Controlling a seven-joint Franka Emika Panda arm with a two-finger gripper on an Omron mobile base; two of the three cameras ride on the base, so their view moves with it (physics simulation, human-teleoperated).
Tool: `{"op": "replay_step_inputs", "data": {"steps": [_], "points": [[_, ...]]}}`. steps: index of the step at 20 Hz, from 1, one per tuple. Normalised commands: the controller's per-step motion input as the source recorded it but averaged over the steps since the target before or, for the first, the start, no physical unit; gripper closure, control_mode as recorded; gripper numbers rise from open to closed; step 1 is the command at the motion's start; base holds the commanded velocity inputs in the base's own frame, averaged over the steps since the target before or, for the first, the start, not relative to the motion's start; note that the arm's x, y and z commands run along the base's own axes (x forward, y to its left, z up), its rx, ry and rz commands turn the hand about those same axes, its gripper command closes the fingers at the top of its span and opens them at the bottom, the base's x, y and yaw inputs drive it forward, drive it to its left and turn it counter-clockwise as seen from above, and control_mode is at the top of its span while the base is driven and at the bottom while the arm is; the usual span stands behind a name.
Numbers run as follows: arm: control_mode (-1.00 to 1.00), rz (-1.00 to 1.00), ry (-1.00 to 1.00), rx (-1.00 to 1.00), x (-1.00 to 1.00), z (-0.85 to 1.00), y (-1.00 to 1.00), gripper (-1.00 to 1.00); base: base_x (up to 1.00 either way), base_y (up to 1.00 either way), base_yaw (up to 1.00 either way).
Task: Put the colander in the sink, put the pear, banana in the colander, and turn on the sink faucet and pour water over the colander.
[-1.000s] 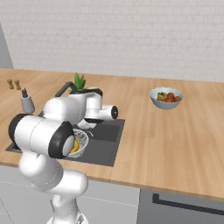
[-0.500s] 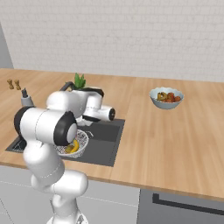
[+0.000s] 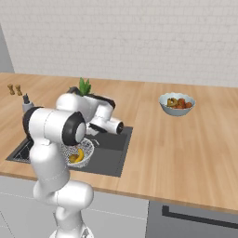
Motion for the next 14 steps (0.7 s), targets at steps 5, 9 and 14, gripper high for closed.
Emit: {"op": "replay_step_inputs", "data": {"steps": [5, 9, 14], "points": [[-1.0, -0.06, 0.03, 0.07, 0.26, -0.09, 0.02, -1.0, 0.0, 0.0, 0.0], [-1.0, -0.07, 0.05, 0.07, 0.33, -0.01, 0.11, -1.0, 0.0, 0.0, 0.0], [-1.0, -0.07, 0.06, 0.05, 0.35, -0.04, 0.12, -1.0, 0.0, 0.0, 0.0]]}}
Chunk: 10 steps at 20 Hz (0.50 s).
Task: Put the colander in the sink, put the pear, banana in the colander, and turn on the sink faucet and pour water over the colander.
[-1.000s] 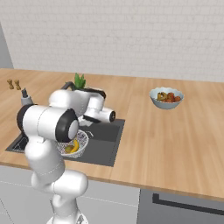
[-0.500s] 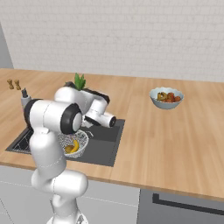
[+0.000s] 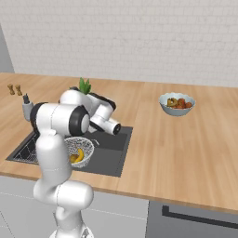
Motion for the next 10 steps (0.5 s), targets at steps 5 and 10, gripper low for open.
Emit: {"op": "replay_step_inputs", "data": {"steps": [5, 10], "points": [[-1.0, -0.07, 0.06, 0.04, 0.36, -0.08, 0.06, -1.0, 0.0, 0.0, 0.0], [-1.0, -0.07, 0.05, 0.03, 0.36, -0.13, 0.03, -1.0, 0.0, 0.0, 0.0]]}}
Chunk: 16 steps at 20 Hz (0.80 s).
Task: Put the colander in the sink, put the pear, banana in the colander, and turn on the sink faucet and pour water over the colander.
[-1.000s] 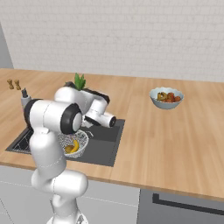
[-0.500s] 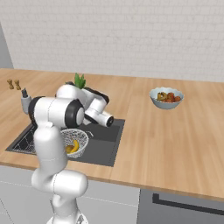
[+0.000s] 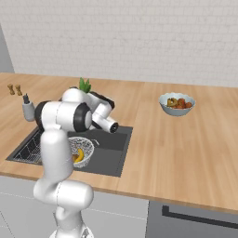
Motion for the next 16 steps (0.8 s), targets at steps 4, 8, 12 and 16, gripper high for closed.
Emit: {"op": "replay_step_inputs", "data": {"steps": [4, 8, 12, 16], "points": [[-1.0, -0.07, 0.04, 0.02, 0.35, -0.18, 0.03, -1.0, 0.0, 0.0, 0.0], [-1.0, -0.06, 0.01, 0.02, 0.31, -0.13, 0.09, -1.0, 0.0, 0.0, 0.0], [-1.0, -0.06, 0.01, 0.02, 0.34, -0.11, 0.05, -1.0, 0.0, 0.0, 0.0], [-1.0, -0.05, 0.01, 0.01, 0.36, -0.15, 0.01, -1.0, 0.0, 0.0, 0.0]]}}
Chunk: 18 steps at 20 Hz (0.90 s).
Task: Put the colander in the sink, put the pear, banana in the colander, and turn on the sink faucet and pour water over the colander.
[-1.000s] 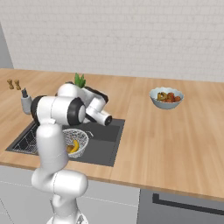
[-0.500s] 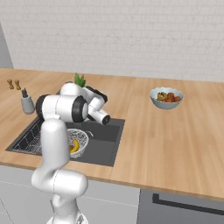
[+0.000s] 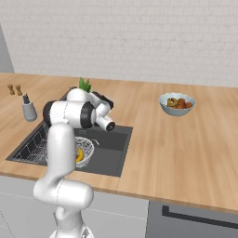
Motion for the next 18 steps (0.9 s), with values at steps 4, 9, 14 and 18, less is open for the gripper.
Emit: {"op": "replay_step_inputs", "data": {"steps": [4, 9, 14, 18], "points": [[-1.0, -0.04, 0.0, 0.03, 0.22, -0.05, 0.0, -1.0, 0.0, 0.0, 0.0], [-1.0, -0.07, 0.0, 0.03, 0.23, -0.02, 0.03, -1.0, 0.0, 0.0, 0.0], [-1.0, -0.1, 0.0, 0.01, 0.26, -0.04, 0.04, -1.0, 0.0, 0.0, 0.0], [-1.0, -0.13, 0.0, 0.0, 0.19, -0.02, 0.01, 1.0, 0.0, 0.0, 0.0]]}}
